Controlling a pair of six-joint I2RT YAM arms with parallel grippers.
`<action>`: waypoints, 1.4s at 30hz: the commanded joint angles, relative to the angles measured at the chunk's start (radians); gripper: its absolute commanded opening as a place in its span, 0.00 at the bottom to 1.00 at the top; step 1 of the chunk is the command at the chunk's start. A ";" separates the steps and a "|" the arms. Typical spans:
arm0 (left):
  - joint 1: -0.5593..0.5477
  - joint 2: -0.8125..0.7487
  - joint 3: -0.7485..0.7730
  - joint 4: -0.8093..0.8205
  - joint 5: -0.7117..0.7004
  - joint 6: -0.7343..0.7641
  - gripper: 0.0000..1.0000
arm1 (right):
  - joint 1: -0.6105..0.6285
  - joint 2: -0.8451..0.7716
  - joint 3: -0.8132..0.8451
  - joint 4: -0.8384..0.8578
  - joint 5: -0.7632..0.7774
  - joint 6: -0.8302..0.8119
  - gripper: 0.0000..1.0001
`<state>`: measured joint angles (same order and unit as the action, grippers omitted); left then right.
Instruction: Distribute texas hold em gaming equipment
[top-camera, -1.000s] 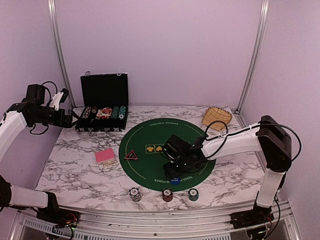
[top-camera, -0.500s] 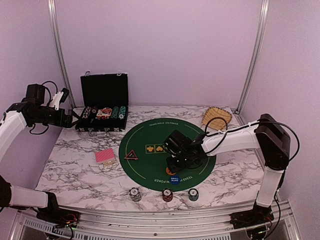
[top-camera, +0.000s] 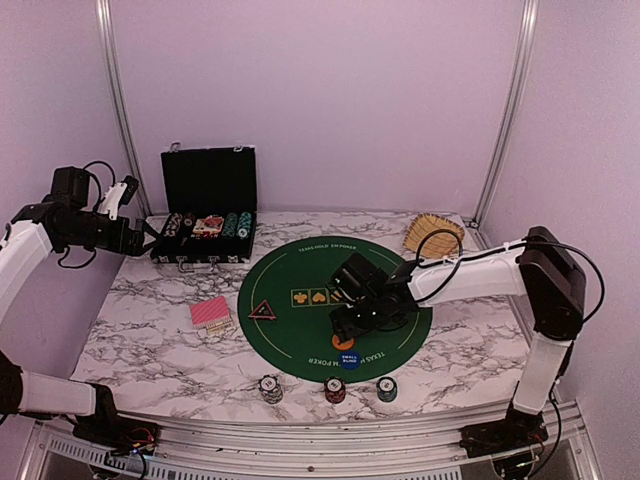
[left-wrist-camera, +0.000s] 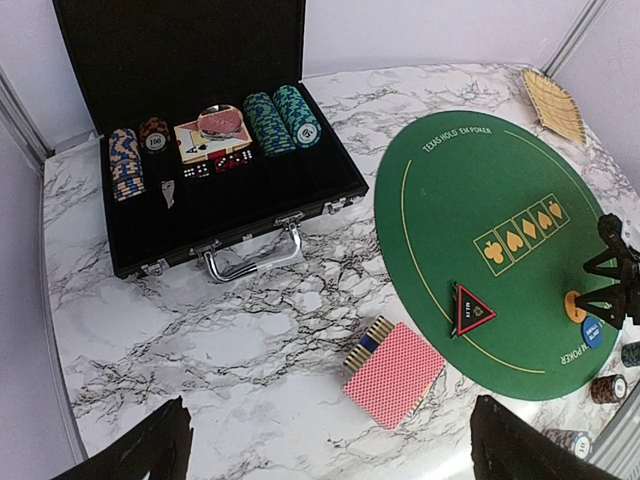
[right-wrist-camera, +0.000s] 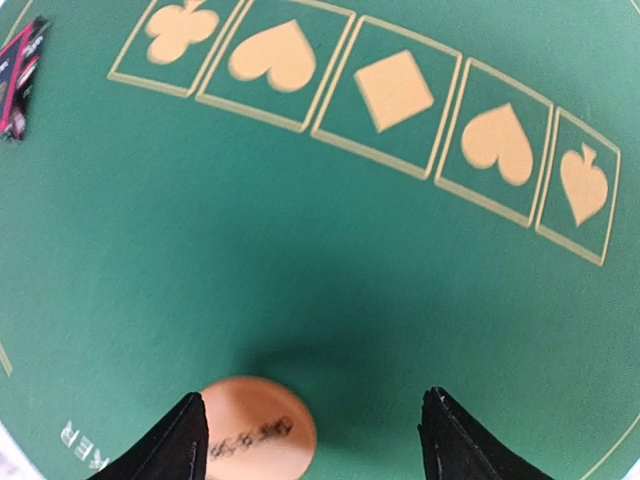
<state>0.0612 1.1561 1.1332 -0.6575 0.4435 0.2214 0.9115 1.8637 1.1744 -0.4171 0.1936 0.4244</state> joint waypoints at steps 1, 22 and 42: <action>0.004 -0.012 0.025 -0.024 -0.003 0.016 0.99 | 0.056 -0.076 -0.062 0.026 -0.006 0.053 0.74; 0.004 -0.020 0.038 -0.029 -0.010 0.013 0.99 | 0.090 0.038 -0.052 0.040 0.080 0.103 0.45; 0.005 -0.018 0.045 -0.045 -0.023 0.022 0.99 | -0.098 0.249 0.177 0.093 0.128 -0.046 0.42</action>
<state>0.0612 1.1545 1.1496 -0.6697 0.4328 0.2291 0.8661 2.0197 1.2835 -0.3130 0.2810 0.4393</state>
